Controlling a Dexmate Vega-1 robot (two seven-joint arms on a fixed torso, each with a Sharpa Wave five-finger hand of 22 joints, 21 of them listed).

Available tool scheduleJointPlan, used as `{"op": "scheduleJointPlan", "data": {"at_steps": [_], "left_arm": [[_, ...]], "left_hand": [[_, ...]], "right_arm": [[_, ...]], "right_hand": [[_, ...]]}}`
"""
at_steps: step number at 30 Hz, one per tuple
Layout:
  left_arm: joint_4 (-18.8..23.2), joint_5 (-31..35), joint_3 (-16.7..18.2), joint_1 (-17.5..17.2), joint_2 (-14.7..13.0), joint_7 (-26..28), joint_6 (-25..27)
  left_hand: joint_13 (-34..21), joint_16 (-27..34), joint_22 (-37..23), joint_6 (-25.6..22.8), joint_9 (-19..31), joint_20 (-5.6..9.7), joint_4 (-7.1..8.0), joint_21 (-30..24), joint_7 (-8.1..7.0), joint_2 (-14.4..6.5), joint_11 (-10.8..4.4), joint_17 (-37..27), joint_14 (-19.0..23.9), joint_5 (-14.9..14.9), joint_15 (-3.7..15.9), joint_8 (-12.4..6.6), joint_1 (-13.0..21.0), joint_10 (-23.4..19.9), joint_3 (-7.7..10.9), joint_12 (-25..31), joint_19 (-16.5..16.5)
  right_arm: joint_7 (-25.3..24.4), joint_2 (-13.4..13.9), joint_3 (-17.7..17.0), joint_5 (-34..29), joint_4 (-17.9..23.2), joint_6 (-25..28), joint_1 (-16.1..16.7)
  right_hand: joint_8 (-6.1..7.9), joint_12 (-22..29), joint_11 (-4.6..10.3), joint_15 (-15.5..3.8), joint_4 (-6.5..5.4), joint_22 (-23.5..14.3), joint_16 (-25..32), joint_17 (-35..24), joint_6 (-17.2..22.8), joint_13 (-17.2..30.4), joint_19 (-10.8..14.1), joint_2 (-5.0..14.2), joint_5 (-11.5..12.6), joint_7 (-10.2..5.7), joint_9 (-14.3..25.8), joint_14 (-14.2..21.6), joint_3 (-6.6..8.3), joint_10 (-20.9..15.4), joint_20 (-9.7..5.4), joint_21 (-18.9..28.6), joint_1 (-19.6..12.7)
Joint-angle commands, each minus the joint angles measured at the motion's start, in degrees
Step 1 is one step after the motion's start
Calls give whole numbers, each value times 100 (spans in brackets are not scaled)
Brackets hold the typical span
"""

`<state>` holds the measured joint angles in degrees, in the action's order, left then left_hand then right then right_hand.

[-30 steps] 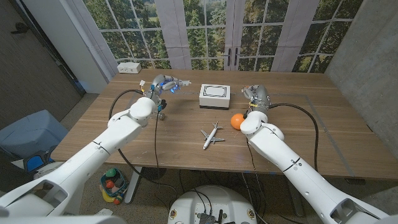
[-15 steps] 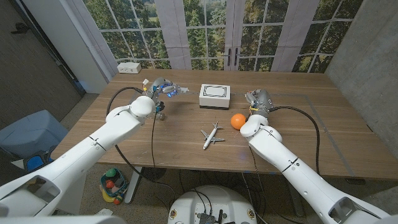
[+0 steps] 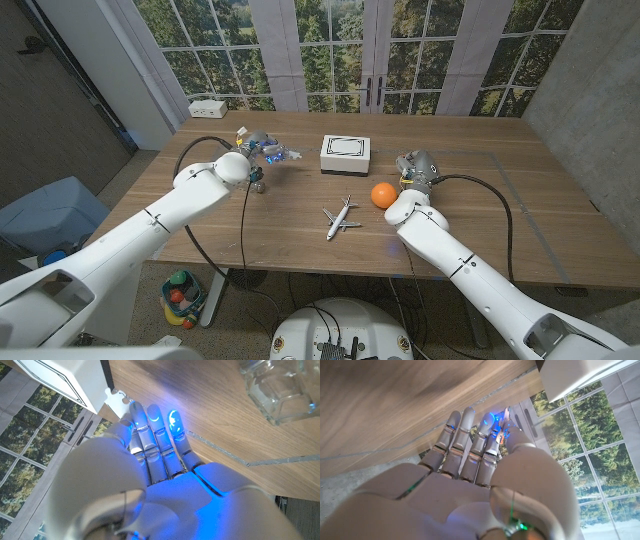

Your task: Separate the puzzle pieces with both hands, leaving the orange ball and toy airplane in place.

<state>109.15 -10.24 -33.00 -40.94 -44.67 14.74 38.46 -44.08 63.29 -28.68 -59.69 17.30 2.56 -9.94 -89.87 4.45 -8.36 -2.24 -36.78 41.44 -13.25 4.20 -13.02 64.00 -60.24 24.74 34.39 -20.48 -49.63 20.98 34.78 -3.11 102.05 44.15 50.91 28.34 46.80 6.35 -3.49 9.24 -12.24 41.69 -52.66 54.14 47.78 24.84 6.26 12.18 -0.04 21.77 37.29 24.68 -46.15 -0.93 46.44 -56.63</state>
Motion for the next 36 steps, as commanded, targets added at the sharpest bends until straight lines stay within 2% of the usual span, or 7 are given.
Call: {"op": "scheduleJointPlan", "data": {"at_steps": [1,14,24,28,31,32,36], "left_arm": [[12,367,-478,383,-32,-206,758],[-187,686,-884,747,41,-465,1087],[-251,1055,-1324,1110,66,-727,1489],[-240,1139,-1433,1204,54,-845,1589],[-218,1188,-1461,1221,54,-861,1635],[-203,1200,-1462,1214,41,-862,1617],[-134,1213,-1406,1152,17,-830,1585]], "left_hand": [[21,-36,6,-1,1420,37,7,-1,21,-36,-19,11,-36,-4,485,31,-22,52,65,-41,38],[130,-143,18,19,1366,37,8,-5,34,-29,-38,33,-49,12,522,62,-63,57,129,-139,55],[492,-545,42,506,1242,-8,-44,7,-4,91,-151,196,-178,15,619,232,-58,468,329,-619,184],[732,-979,63,988,1108,-36,9,14,3,226,-188,450,-339,50,578,290,-219,840,414,-1027,316],[976,-1639,120,1519,906,-101,42,54,-8,332,-154,856,-692,102,411,289,-507,1283,504,-1485,572],[1066,-1889,204,1738,830,-132,39,127,-49,412,-147,965,-805,121,380,301,-624,1593,545,-1663,664],[1316,-2648,742,2097,627,-282,78,638,-103,614,-98,1401,-1166,170,189,251,-1029,2014,735,-1945,984]], "right_arm": [[81,-35,115,-26,-196,295,-111],[220,-79,307,-73,-334,878,-350],[310,-122,457,-103,-386,1336,-548],[363,-119,530,-119,-379,1550,-629],[395,-131,536,-100,-362,1664,-664],[405,-126,543,-98,-350,1694,-671],[413,-105,535,-83,-294,1703,-653]], "right_hand": [[2,0,36,-756,4,-9,-12,-29,54,-1,-16,-33,21,-6,-6,83,39,-10,-9,73,32],[-29,-69,-4,-757,41,1,-70,-59,5,-104,-41,-60,26,-14,-40,76,68,18,1,122,-14],[-206,-297,34,-710,39,20,-277,-96,-350,-276,-181,-101,43,-143,-99,-194,106,334,8,170,-37],[-427,-553,10,-637,22,45,-537,-43,-794,-473,-311,-180,51,-158,-156,-430,128,670,41,211,5],[-658,-814,-61,-559,8,67,-819,70,-1246,-649,-410,-250,52,-178,-220,-662,150,1020,65,255,61],[-736,-903,-59,-545,6,74,-917,139,-1401,-700,-439,-285,49,-167,-244,-728,145,1140,77,269,85],[-970,-1309,-131,-378,-41,98,-1245,390,-1863,-882,-568,-376,22,-181,-325,-1088,82,1665,141,298,223]]}}
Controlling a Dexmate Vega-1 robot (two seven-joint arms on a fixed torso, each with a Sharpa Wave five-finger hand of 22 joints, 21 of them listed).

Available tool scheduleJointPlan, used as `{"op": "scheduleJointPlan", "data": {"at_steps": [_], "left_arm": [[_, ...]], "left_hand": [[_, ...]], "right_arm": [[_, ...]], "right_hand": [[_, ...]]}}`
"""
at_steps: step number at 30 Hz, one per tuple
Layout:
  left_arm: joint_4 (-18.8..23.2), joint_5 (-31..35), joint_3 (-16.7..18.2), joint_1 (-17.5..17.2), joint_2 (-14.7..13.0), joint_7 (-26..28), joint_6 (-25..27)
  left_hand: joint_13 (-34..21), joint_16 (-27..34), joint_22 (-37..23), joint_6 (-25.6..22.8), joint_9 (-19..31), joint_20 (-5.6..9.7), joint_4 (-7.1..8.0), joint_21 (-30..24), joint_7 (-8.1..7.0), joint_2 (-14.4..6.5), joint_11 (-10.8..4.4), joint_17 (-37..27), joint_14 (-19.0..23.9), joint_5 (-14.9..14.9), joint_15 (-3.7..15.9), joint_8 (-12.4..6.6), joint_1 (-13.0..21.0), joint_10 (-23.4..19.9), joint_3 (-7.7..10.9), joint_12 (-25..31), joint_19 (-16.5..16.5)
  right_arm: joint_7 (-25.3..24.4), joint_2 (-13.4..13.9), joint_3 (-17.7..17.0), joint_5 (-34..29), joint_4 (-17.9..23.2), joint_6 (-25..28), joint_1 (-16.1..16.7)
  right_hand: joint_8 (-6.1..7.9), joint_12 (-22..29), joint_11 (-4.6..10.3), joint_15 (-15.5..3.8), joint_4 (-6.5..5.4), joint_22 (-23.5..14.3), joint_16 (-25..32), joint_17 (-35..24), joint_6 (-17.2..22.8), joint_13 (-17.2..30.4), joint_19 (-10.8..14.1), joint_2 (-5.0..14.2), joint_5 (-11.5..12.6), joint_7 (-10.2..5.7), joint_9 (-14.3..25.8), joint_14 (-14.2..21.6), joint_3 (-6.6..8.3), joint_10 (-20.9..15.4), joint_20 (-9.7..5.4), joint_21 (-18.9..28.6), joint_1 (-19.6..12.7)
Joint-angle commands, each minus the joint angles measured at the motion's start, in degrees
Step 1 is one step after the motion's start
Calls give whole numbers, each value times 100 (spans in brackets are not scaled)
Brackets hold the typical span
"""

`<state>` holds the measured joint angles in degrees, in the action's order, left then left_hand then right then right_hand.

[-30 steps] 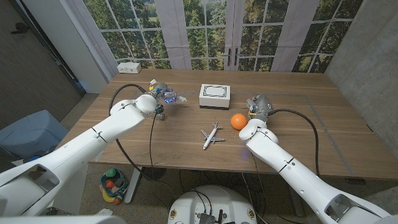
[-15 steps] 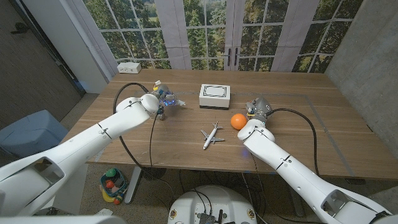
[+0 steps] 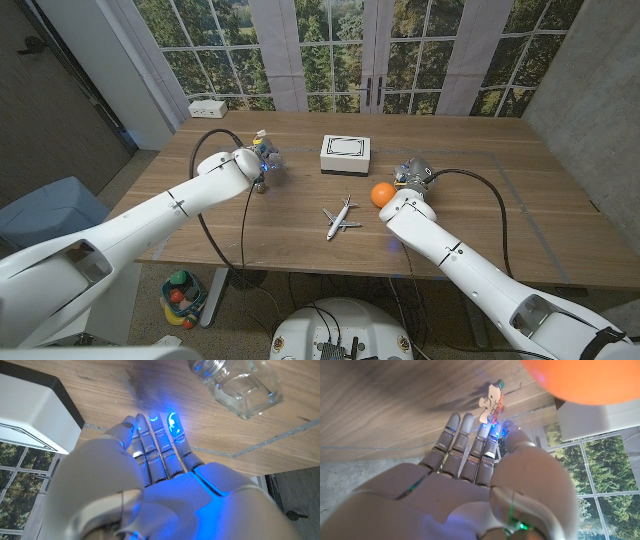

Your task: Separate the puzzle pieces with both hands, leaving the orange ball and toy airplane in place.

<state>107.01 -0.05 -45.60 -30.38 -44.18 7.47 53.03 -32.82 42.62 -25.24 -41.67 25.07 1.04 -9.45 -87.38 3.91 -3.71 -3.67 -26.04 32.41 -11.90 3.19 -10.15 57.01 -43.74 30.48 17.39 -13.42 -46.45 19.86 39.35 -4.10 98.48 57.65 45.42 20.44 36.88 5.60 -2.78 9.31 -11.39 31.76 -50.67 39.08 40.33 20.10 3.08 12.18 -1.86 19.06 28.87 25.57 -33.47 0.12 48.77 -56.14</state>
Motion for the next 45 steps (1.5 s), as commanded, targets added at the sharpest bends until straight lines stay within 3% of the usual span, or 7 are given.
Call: {"op": "scheduleJointPlan", "data": {"at_steps": [1,9,19,25,31,40,45], "left_arm": [[102,196,-121,68,-38,-80,107],[225,-1,375,-389,-34,287,-380],[93,-455,1166,-1153,40,842,-1835],[-386,-923,1664,-1633,188,965,-3555],[-1044,-1384,1974,-1865,451,774,-5087],[-1750,-2009,2159,-1927,744,176,-6320],[-2048,-2304,2240,-1935,875,-127,-6783]], "left_hand": [[241,-709,522,409,-190,-186,32,512,-70,190,57,398,-350,44,283,-23,-410,451,195,-296,352],[865,-1824,1524,1408,-695,-505,132,1570,-151,399,204,1038,-1379,134,-34,8,-1446,1723,182,-696,1302],[1402,-2370,1579,2510,-1129,-653,200,2274,-272,70,415,1390,-1983,175,-191,55,-1992,2796,100,-721,1858],[1610,-2574,1584,2769,-1278,-504,219,2512,-325,-128,358,1473,-2217,196,-177,24,-2169,3165,117,-741,1975],[1937,-2899,1584,3105,-1432,-322,100,2870,-233,-433,319,1564,-2690,206,-276,41,-2209,3670,96,-730,2196],[2189,-3082,1585,3431,-1485,-134,359,3303,-145,-822,395,1520,-3087,159,-380,17,-2449,4100,156,-716,2597],[2240,-3097,1577,3548,-1487,-49,753,3443,-193,-854,401,1491,-3216,93,-344,12,-2714,4266,271,-706,2660]], "right_arm": [[117,28,56,40,97,307,-83],[154,174,-174,219,258,-351,164],[364,410,-527,587,467,-1180,475],[595,598,-640,805,546,-1527,593],[819,722,-892,1158,507,-2453,844],[842,815,-1012,1216,252,-3995,1117],[1068,874,-1078,1321,78,-4733,1188]], "right_hand": [[-224,-428,-100,-381,-98,19,-317,246,-437,-187,-117,-59,12,6,-75,-339,-48,517,44,74,274],[-483,-1155,-418,-124,-344,75,-766,673,-848,-553,-434,-53,25,196,-239,-901,-333,1173,137,23,1050],[-796,-1749,-556,-40,-390,131,-1222,1109,-1357,-951,-772,43,77,149,-441,-1467,-463,1596,-100,-186,1549],[-905,-1934,-579,-33,-367,158,-1547,1409,-1569,-1161,-894,65,75,81,-555,-1836,-484,1559,-180,-332,1737],[-986,-2306,-499,-278,-415,177,-1838,1780,-1827,-1475,-1088,579,99,125,-687,-2036,-250,1859,-445,-570,1845],[-995,-2507,-507,-285,-834,177,-1951,1934,-2034,-1721,-1268,803,-48,211,-763,-2255,-266,1975,-489,-776,2406],[-999,-2603,-497,-287,-1440,175,-2002,2065,-2214,-1962,-1460,784,-169,258,-806,-2438,-352,2114,-503,-989,3134]]}}
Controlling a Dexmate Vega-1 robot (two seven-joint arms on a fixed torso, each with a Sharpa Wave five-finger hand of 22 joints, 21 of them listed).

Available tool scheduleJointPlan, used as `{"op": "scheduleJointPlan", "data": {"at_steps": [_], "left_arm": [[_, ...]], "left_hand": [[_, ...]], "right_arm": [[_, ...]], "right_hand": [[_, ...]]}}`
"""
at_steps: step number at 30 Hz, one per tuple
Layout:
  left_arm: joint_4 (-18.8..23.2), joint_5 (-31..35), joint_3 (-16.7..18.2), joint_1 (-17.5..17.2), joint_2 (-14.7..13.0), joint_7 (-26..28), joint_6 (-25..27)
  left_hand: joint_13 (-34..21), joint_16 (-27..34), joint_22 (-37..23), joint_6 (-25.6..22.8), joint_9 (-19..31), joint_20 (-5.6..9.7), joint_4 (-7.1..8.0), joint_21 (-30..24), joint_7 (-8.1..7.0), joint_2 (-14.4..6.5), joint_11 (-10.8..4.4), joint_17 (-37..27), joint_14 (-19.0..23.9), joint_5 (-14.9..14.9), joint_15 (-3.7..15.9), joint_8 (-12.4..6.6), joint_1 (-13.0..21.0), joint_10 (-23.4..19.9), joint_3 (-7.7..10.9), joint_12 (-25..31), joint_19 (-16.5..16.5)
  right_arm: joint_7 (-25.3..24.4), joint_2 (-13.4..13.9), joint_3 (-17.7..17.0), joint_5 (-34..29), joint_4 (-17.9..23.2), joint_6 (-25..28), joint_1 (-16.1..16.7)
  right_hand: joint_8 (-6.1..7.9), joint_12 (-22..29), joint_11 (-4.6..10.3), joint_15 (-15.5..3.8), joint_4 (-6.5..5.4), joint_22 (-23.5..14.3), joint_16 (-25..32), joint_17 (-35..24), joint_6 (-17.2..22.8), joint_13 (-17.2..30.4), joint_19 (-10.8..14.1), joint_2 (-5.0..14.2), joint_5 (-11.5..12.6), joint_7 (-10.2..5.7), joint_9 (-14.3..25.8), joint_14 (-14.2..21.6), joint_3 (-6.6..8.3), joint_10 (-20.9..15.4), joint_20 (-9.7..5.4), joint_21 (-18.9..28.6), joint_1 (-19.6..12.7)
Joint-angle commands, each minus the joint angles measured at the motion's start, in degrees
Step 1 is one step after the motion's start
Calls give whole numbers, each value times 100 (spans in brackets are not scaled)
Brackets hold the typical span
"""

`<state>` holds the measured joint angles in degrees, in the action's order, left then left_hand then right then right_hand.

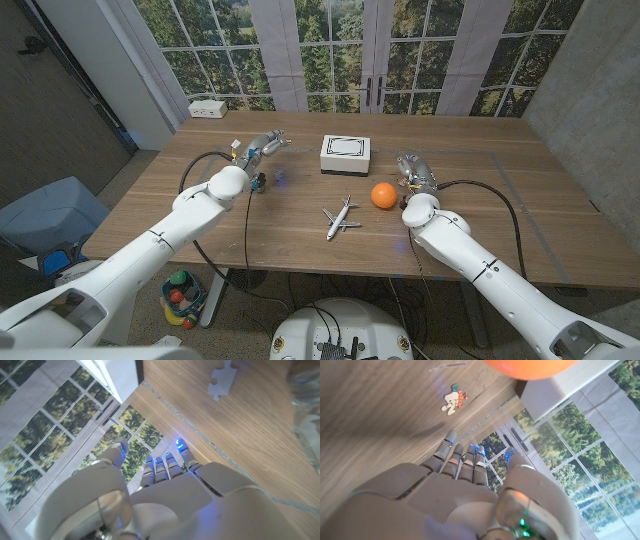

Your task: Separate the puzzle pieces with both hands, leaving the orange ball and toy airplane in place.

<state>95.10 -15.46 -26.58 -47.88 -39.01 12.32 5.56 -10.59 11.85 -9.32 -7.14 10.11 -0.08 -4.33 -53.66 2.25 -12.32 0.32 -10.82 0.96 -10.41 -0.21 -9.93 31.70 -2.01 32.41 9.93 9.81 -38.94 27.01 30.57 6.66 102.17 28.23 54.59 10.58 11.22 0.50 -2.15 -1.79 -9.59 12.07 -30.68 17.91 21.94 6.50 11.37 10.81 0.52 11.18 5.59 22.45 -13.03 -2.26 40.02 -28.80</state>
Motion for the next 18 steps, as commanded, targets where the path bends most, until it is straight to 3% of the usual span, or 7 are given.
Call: {"op": "scheduleJointPlan", "data": {"at_steps": [1,5,10,14,18], "left_arm": [[-931,-790,347,-179,383,-672,-2163],[-1259,-1000,397,-154,523,-953,-2648],[-1672,-1334,430,-75,729,-1374,-3109],[-1994,-1566,443,4,870,-1754,-3462],[-2258,-1816,473,59,1007,-2103,-3753]], "left_hand": [[23,-26,-16,119,8,76,333,93,-33,9,11,-34,-104,-72,0,-11,-248,118,94,42,340],[43,-28,-17,174,4,163,814,201,-137,83,-65,-37,-176,-135,97,-23,-679,204,60,57,320],[56,-29,-11,151,-4,262,1163,292,-196,140,-131,-21,-197,-199,170,-41,-1067,209,-29,77,258],[62,-24,-6,93,-9,334,1321,335,-243,178,-151,-7,-178,-244,236,-57,-1294,180,-90,91,154],[66,-20,-2,35,-13,417,1382,375,-271,188,-153,4,-150,-278,291,-68,-1427,136,-115,103,92]], "right_arm": [[389,160,-215,289,-348,-1956,278],[623,161,-215,346,-591,-2540,262],[895,165,-238,432,-818,-3066,240],[1195,108,-294,619,-1113,-3664,208],[1451,64,-332,747,-1320,-4093,160]], "right_hand": [[-6,-52,39,-355,-420,-1,-47,97,-110,-166,-164,-52,-24,32,-24,-150,-51,113,-264,-171,516],[-15,-67,41,-377,-560,4,-63,150,-184,-239,-205,-91,-10,31,-35,-210,-95,189,-290,-246,722],[-12,-64,73,-421,-653,7,-61,190,-211,-292,-220,-96,12,15,-42,-223,-121,213,-356,-297,864],[6,-47,115,-479,-720,11,-49,235,-193,-343,-172,-110,35,-3,-48,-192,-144,190,-440,-327,994],[20,-28,136,-500,-752,15,-43,276,-164,-385,-104,-123,52,-26,-53,-165,-156,148,-474,-342,1083]]}}
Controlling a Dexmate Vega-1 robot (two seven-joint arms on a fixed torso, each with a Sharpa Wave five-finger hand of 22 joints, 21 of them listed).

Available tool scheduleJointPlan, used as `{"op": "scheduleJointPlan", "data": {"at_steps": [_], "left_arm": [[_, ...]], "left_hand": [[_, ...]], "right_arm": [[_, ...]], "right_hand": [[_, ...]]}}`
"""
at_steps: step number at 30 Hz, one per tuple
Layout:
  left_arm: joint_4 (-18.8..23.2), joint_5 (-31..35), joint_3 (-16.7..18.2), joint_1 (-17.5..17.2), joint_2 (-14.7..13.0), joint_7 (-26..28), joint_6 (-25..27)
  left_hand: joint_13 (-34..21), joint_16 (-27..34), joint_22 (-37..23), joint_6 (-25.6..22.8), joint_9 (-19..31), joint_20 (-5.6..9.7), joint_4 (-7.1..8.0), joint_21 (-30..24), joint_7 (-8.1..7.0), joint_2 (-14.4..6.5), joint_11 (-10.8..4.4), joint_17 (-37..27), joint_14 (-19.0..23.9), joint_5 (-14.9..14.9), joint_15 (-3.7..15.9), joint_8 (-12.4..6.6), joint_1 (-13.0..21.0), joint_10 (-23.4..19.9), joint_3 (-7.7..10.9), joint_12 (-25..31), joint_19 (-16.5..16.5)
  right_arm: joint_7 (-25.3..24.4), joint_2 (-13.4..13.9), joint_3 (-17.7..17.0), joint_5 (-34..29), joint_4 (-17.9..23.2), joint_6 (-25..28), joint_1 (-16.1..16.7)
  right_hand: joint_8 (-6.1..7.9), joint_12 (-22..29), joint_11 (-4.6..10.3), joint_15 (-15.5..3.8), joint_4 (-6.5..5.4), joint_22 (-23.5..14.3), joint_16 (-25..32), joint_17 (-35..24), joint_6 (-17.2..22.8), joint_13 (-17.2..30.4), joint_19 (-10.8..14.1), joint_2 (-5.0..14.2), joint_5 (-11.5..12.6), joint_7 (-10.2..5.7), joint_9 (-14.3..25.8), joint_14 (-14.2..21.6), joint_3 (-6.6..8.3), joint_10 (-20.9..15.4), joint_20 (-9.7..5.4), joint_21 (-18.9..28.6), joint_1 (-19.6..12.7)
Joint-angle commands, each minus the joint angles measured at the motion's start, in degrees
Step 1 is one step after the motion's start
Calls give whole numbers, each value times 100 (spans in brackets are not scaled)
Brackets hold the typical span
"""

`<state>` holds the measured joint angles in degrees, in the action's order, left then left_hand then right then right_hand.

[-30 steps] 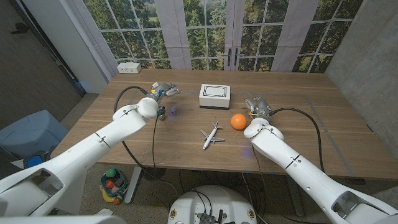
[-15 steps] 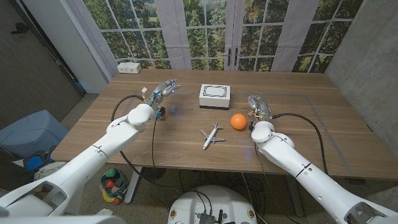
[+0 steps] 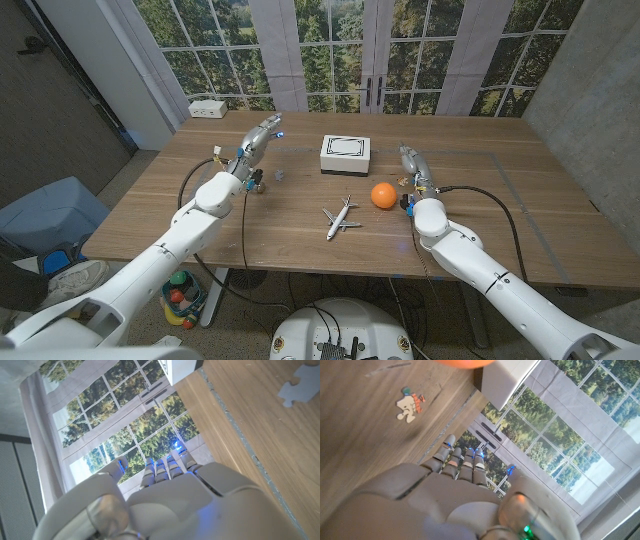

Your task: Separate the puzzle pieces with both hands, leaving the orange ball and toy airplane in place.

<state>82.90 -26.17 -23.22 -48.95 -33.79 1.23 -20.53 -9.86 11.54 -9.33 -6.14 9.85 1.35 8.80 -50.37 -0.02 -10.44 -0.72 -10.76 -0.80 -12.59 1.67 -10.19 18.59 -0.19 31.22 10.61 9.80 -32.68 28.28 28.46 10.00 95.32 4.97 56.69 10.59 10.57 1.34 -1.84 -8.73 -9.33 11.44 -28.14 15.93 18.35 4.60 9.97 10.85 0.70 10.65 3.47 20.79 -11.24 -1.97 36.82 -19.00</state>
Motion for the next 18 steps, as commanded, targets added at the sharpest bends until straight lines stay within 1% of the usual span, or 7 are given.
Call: {"op": "scheduleJointPlan", "data": {"at_steps": [1,3,4,5,9,14,18], "left_arm": [[-1114,-832,149,183,533,-1096,-1214],[-1287,-983,170,223,646,-1290,-1384],[-1357,-1006,185,232,705,-1308,-1476],[-1426,-1059,194,245,749,-1384,-1551],[-1604,-1594,296,228,969,-1784,-1623],[-1544,-2071,462,45,1122,-1895,-1494],[-1434,-2150,548,-102,1100,-1830,-1409]], "left_hand": [[-6,17,1,-123,11,290,84,59,-54,-18,-43,3,51,-80,117,-56,-162,-79,12,44,50],[-3,25,4,-233,5,331,110,106,13,-122,18,15,106,-152,139,-68,-235,-148,110,57,-25],[-1,22,7,-295,2,387,103,144,51,-145,41,23,124,-195,152,-72,-254,-150,193,48,-60],[0,26,10,-322,0,483,87,184,62,-153,43,31,165,-232,185,-63,-256,-209,284,61,-89],[2,50,12,-469,-1,563,70,254,25,-134,-1,40,305,-290,243,-76,-282,-329,452,76,-200],[3,49,11,-524,-1,611,82,289,-25,-92,-69,39,342,-307,288,-72,-330,-379,494,76,-262],[3,35,10,-512,-1,632,92,314,-45,-50,-58,38,325,-308,283,-55,-375,-354,487,58,-275]], "right_arm": [[880,-81,-137,454,-683,-1879,-56],[998,-121,-178,553,-776,-2113,-62],[1027,-153,-206,597,-817,-2238,-57],[1044,-183,-235,634,-846,-2341,-48],[1150,-259,-359,814,-915,-2698,18],[1234,-341,-487,1041,-930,-2862,93],[1280,-356,-522,1099,-872,-2895,154]], "right_hand": [[25,40,58,-532,-62,-11,23,32,47,-35,103,15,51,-53,-1,60,9,-41,-512,-25,121],[29,44,70,-549,-68,-10,30,48,56,-51,131,12,57,-71,-3,86,8,-52,-536,-31,150],[35,56,94,-574,-73,-8,31,69,73,-70,164,16,67,-95,-5,98,11,-88,-557,-38,181],[39,57,110,-591,-76,-7,32,83,86,-83,180,24,74,-112,-7,109,18,-95,-578,-46,198],[57,66,187,-696,-83,-2,32,163,153,-152,253,91,121,-180,-12,160,95,-143,-678,-94,268],[66,70,204,-699,-83,-1,34,201,189,-184,275,112,142,-194,-14,189,142,-165,-702,-122,290],[59,66,187,-680,-76,0,29,228,183,-204,289,106,153,-187,-15,198,169,-161,-699,-140,302]]}}
